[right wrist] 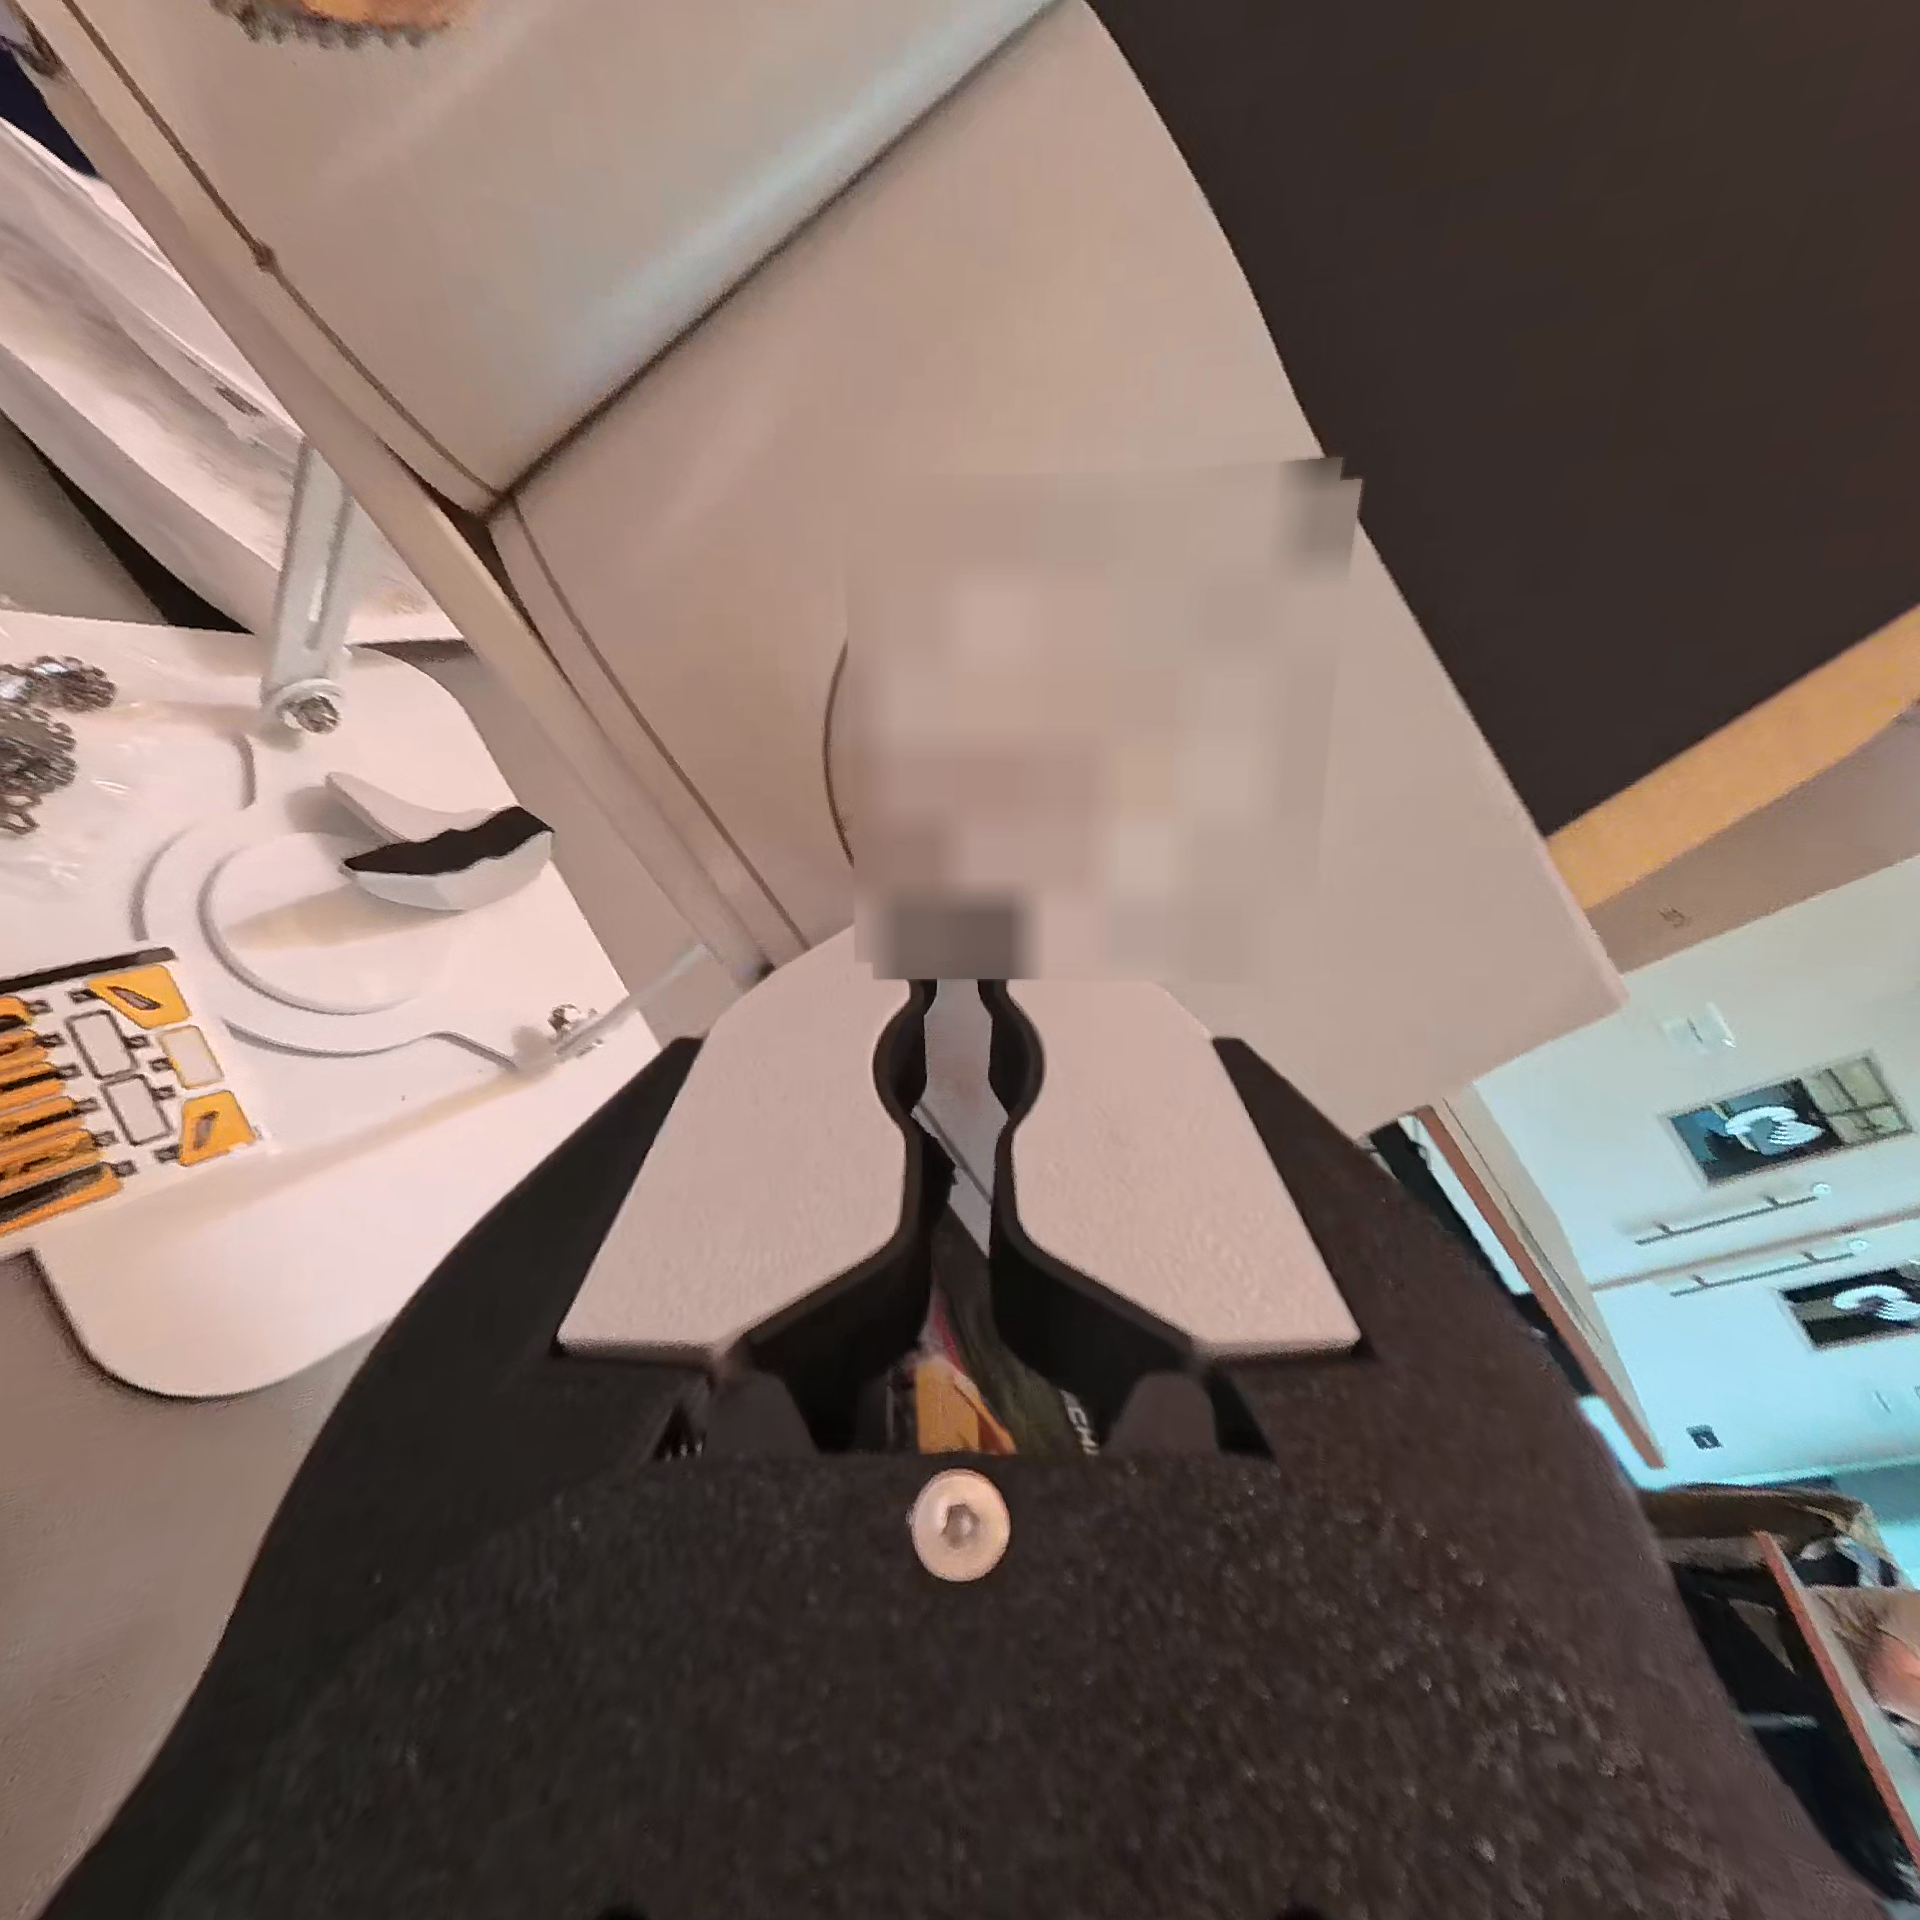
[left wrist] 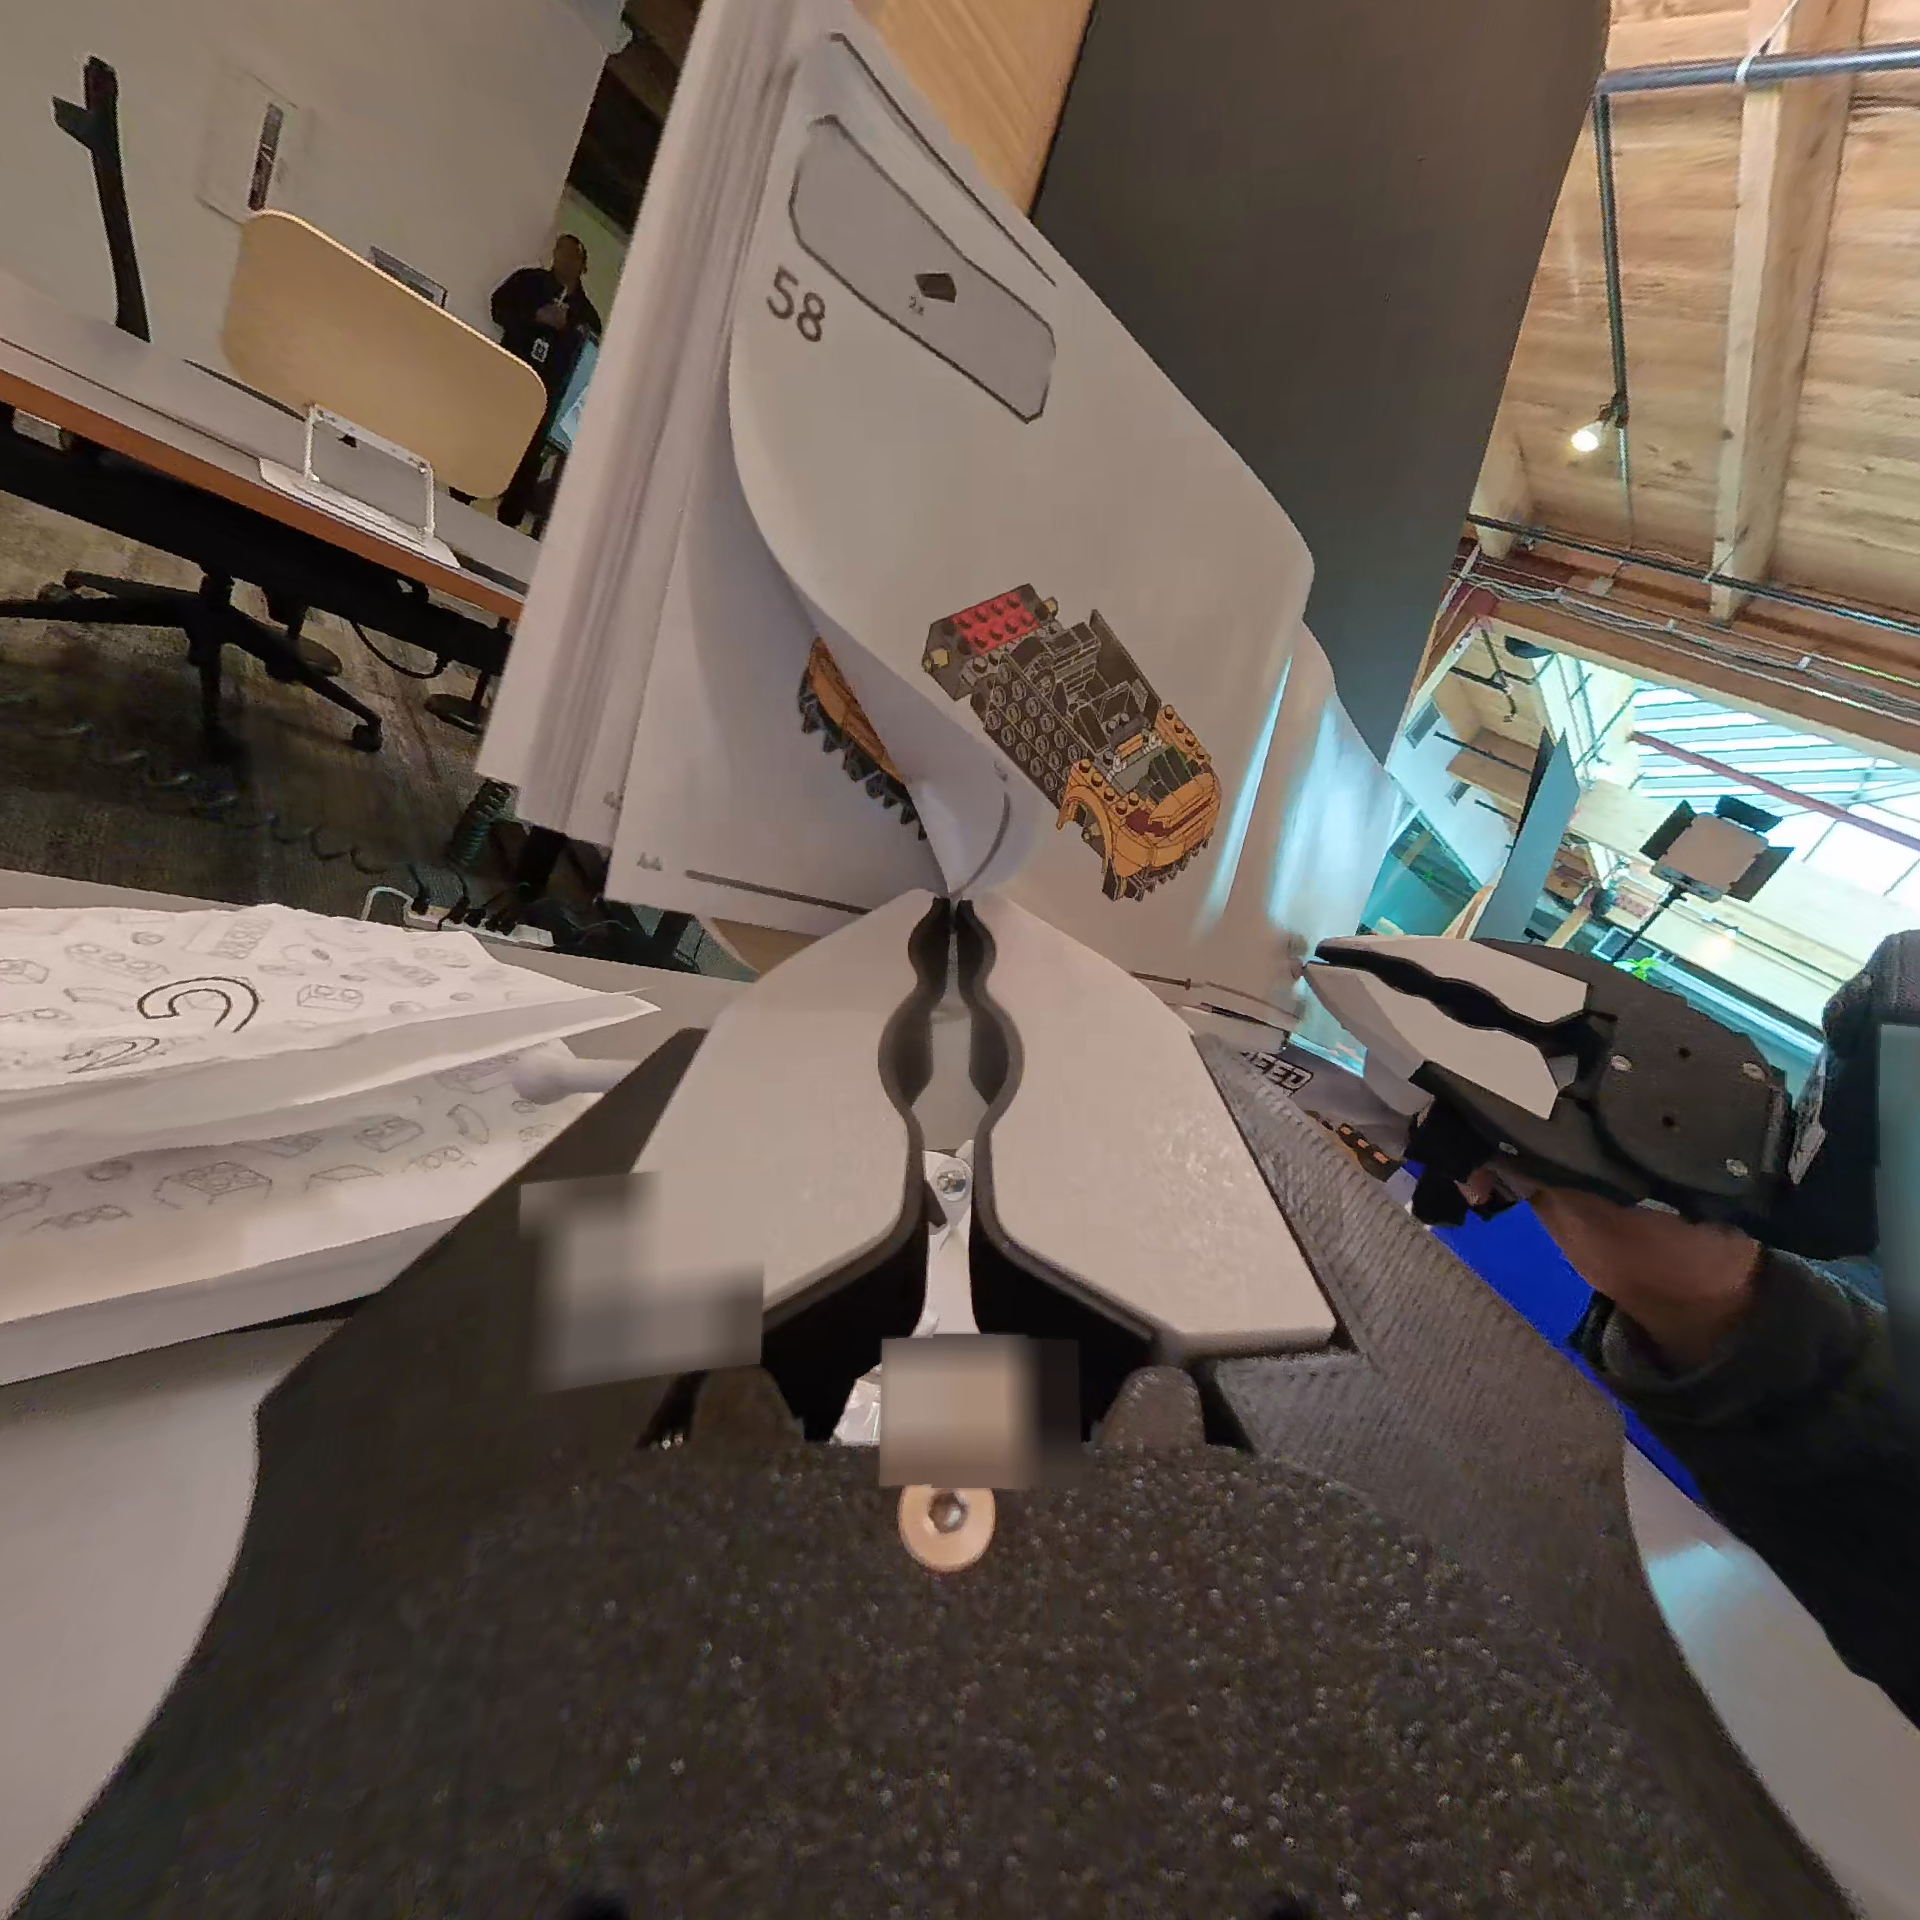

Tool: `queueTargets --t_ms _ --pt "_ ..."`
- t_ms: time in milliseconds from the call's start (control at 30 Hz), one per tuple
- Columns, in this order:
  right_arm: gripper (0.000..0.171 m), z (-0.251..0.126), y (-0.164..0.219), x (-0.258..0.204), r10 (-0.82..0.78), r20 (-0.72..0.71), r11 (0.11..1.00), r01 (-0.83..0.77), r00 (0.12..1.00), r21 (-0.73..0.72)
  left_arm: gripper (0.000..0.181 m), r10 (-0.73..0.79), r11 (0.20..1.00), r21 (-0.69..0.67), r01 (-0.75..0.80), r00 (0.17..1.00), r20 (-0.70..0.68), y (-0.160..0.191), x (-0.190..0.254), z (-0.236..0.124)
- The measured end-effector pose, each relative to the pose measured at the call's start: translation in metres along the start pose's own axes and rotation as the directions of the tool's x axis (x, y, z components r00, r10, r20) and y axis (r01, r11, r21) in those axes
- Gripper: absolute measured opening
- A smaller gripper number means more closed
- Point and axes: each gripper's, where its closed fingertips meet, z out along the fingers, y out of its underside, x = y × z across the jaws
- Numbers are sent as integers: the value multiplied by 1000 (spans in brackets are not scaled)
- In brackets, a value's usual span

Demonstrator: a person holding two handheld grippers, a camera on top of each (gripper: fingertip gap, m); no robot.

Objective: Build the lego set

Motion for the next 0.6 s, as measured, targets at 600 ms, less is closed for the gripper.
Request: queueTargets --t_ms 600 --pt "3 -4 17 10 -3 -32 998 1 999 -68 1 3 1000 2 -3 1000 -3 0 -10 1"
